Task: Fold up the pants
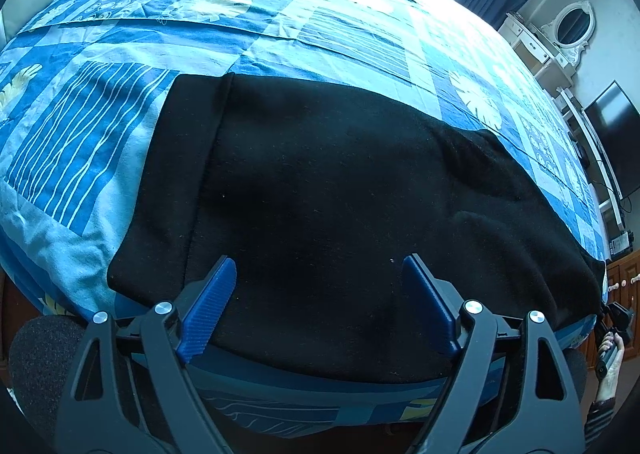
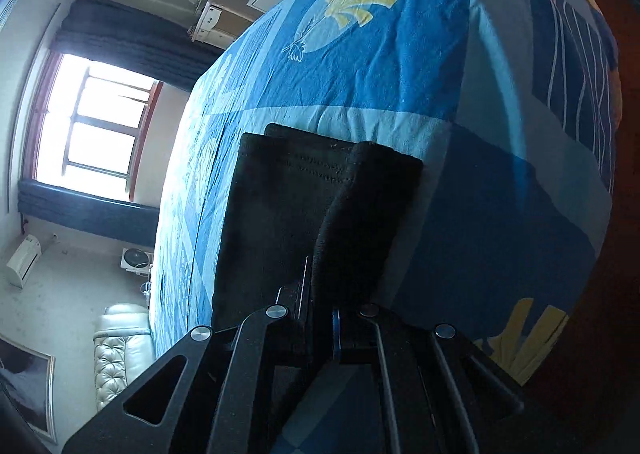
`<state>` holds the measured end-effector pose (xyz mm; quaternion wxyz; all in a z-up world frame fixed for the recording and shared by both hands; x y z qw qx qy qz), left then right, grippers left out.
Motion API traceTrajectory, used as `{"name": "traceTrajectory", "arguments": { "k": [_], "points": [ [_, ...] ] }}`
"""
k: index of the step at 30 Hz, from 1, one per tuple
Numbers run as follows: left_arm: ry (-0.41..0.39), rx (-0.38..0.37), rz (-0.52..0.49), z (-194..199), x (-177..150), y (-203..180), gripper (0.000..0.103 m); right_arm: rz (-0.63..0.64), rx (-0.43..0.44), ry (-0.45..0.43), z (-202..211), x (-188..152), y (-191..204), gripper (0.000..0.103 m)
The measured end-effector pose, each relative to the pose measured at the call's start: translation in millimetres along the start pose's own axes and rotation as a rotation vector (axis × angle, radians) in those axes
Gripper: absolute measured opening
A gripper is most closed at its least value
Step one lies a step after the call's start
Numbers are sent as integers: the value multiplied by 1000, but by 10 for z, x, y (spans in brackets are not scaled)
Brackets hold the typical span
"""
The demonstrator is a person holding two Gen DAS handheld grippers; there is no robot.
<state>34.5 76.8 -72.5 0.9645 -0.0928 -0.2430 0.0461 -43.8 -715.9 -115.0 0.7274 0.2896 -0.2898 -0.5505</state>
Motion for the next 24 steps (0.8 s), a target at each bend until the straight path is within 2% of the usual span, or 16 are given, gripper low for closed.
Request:
{"name": "traceTrajectory", "arguments": {
  "k": [5,8,10,12,15,17,20,24],
  "points": [
    [1,-14,6,13,-5,17,85,63,-67,23,155,-18,89,10],
    [2,-15,10,14,-3,23,85,203,-212,-66,395,28,271,19],
    [2,-13,10,10,-3,18,85,302,-284,-132,513,136,412,21],
    [2,-8,4,4,-9,6,86,343,-295,-173,559,304,531,24],
    [1,6,-8,-7,-17,-14,86,439,-242,-85,343,462,744,28],
    [0,16,-11,-15,-18,-26,86,511,-251,-35,110,513,909,28],
    [-3,31,-10,-22,-23,-37,86,586,-289,-7,-186,602,1017,28],
    [-4,44,-11,-35,-27,-44,87,602,-300,69,-477,604,1050,29]
  ]
}}
Point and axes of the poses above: each gripper's, at about its wrist camera, not at the fingertips, and z roughly against the way its jaws point, y to its left, x to its top, the point moved 4 cm from there along -z, roughly the way its jaws point, and after that the axes turned 8 degrees about -z, right-handed, at the moved point
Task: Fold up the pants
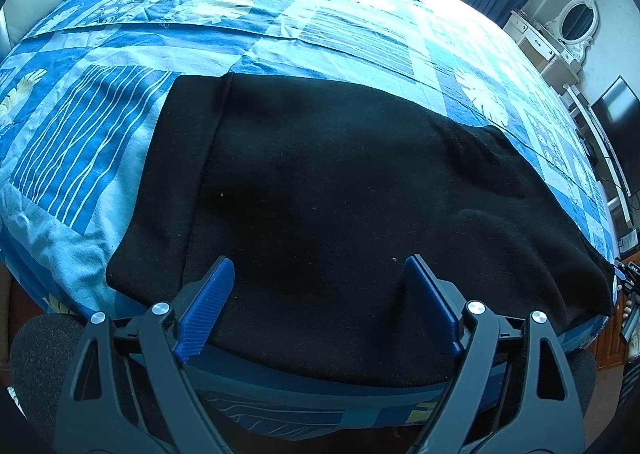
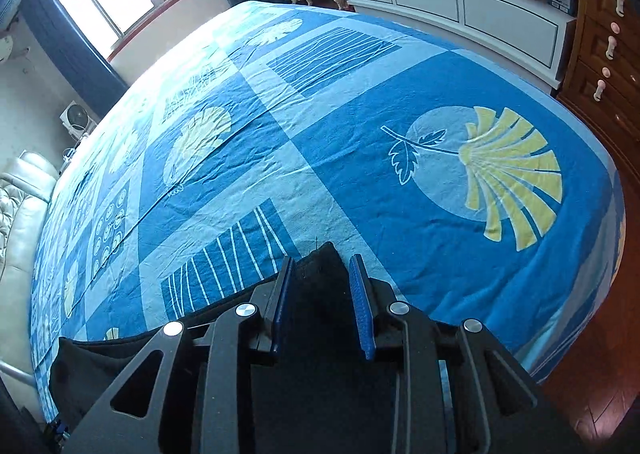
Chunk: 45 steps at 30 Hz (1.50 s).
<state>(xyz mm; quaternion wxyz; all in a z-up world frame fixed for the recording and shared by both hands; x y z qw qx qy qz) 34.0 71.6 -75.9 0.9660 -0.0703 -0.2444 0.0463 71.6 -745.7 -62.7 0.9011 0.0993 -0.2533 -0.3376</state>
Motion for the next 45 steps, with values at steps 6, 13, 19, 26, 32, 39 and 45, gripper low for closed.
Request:
{"name": "traceTrajectory", "arguments": {
  "k": [6,13,19,26,32,39,45],
  "points": [
    [6,16,-6,-26,4,-17,89,7,14,-35,30,4,65,11],
    [9,28,-10,-49,15,-32,91,-73,79,-156,272,151,15,4],
    [7,32,-4,-57,8,-36,92,-187,36,-120,-197,94,-237,5],
    [0,17,-14,-47,1,-29,92,-376,149,-242,421,-143,-291,7],
    [-11,19,-49,-42,-30,-58,93,-463,449,5,567,-1238,377,40],
    [-18,-30,-68,-34,-47,-17,93,-334,507,273,419,-2312,1380,40],
    [-37,-46,-103,-23,-78,-26,93,-313,463,344,188,-2597,1692,40]
  ]
}}
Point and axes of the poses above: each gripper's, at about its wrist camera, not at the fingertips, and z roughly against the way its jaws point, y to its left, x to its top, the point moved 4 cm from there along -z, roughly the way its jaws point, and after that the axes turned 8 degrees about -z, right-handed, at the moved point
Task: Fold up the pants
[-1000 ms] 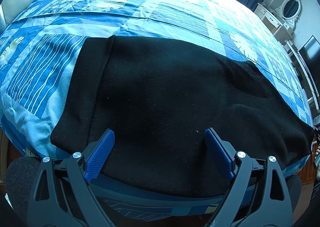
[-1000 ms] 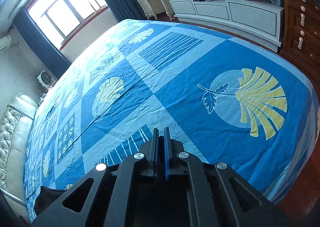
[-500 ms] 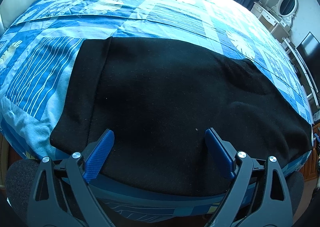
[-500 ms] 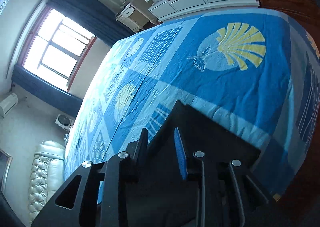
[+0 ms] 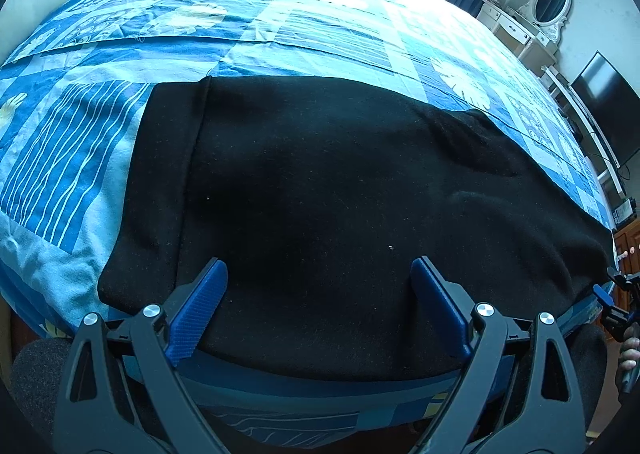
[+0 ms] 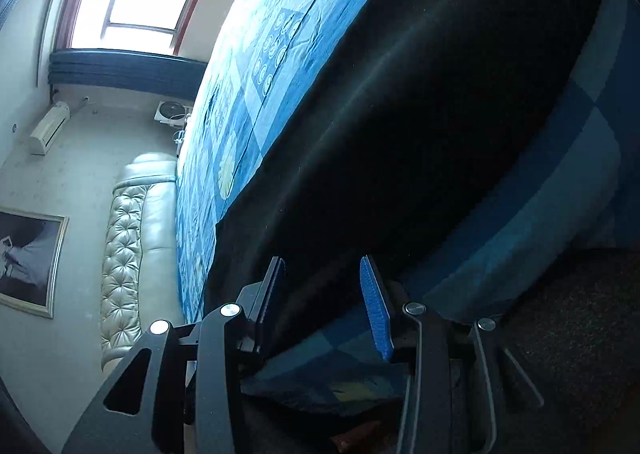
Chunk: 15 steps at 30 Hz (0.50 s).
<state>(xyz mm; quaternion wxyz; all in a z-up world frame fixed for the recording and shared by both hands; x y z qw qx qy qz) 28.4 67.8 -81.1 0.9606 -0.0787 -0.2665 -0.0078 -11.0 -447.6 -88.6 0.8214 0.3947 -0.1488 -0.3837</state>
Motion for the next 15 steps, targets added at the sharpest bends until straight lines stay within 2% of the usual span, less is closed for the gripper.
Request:
{"name": "traceTrajectory", "arguments": {
  "k": [9,13,14,15],
  "points": [
    [-28,-74,41,43,-9,86,93,-69,-12,-30,-171,-126,-31,40],
    [-40,-66,24,35,-24,62,93,-65,-10,-63,-242,-165,-1,40],
    [-42,-62,18,34,-25,54,93,-60,-15,-74,-251,-157,5,37],
    [-43,-58,14,32,-27,47,93,-47,-25,-91,-233,-158,5,26]
  ]
}}
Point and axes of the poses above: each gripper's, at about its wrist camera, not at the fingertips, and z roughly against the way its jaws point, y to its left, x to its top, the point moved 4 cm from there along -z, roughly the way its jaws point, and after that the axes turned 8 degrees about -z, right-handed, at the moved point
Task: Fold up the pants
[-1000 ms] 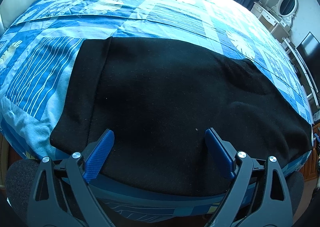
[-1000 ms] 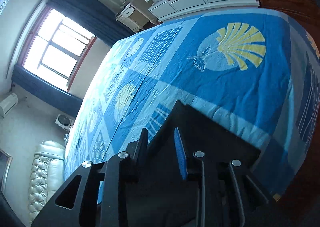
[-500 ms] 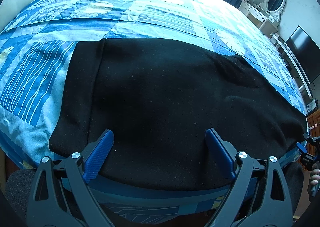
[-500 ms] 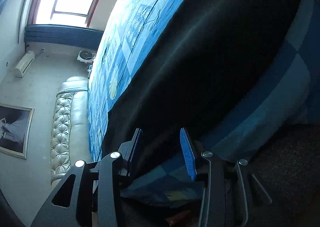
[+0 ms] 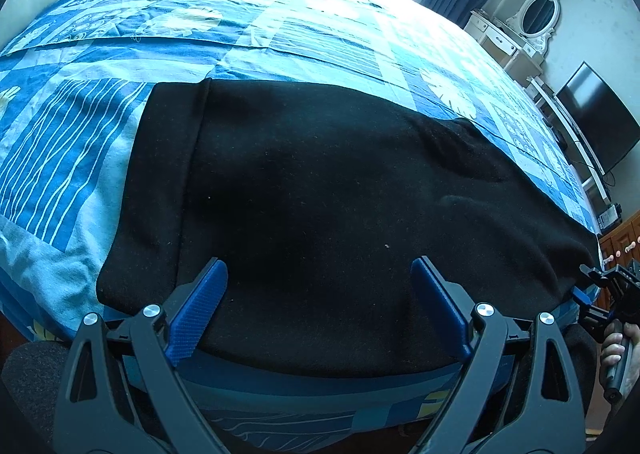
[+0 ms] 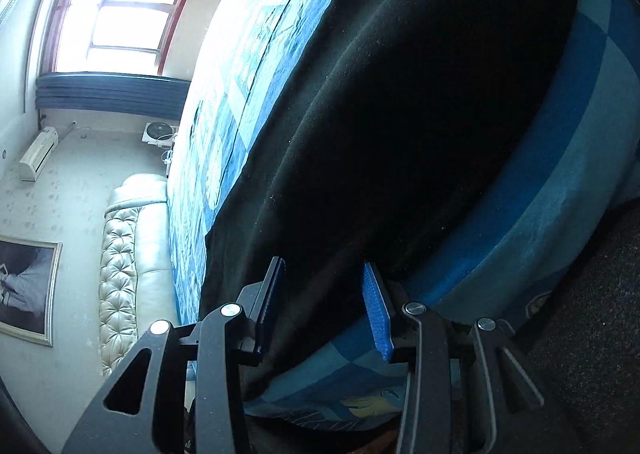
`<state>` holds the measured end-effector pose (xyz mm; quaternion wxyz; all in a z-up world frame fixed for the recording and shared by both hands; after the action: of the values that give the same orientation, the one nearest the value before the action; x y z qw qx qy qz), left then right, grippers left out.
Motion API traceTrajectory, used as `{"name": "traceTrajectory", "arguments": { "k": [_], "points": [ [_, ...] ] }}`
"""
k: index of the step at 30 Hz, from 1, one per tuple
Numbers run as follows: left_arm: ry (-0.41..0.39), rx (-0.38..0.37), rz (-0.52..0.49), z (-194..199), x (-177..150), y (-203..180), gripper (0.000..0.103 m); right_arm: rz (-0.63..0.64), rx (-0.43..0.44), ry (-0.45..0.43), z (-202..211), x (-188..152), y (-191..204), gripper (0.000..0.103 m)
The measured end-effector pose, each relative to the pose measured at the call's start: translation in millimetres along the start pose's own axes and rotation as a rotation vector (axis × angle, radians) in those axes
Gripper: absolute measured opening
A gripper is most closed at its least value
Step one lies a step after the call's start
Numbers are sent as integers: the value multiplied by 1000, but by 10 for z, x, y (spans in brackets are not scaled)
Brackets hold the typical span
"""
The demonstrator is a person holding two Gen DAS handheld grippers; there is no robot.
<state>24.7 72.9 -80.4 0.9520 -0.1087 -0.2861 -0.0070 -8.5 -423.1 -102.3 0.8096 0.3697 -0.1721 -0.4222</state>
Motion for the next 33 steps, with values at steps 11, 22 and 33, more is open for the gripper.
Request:
{"name": "traceTrajectory", "arguments": {
  "k": [11,22,33],
  "points": [
    [-12,-4,-3,2,-11,8,93,-2,-14,8,81,-198,-202,7],
    [-14,-14,6,4,-14,10,93,-4,24,69,-67,-398,-35,12],
    [-16,-19,6,15,-11,29,93,47,73,166,-565,-812,210,31]
  ]
}}
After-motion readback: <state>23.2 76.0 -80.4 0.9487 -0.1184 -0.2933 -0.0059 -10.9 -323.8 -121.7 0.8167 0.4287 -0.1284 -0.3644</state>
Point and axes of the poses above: each gripper's, at about its wrist camera, not at the fingertips, and z roughly against the way its jaws point, y to its left, x to its top, the point moved 4 cm from there along -z, roughly the way its jaws point, and after that the axes turned 8 degrees about -z, right-handed, at the moved point
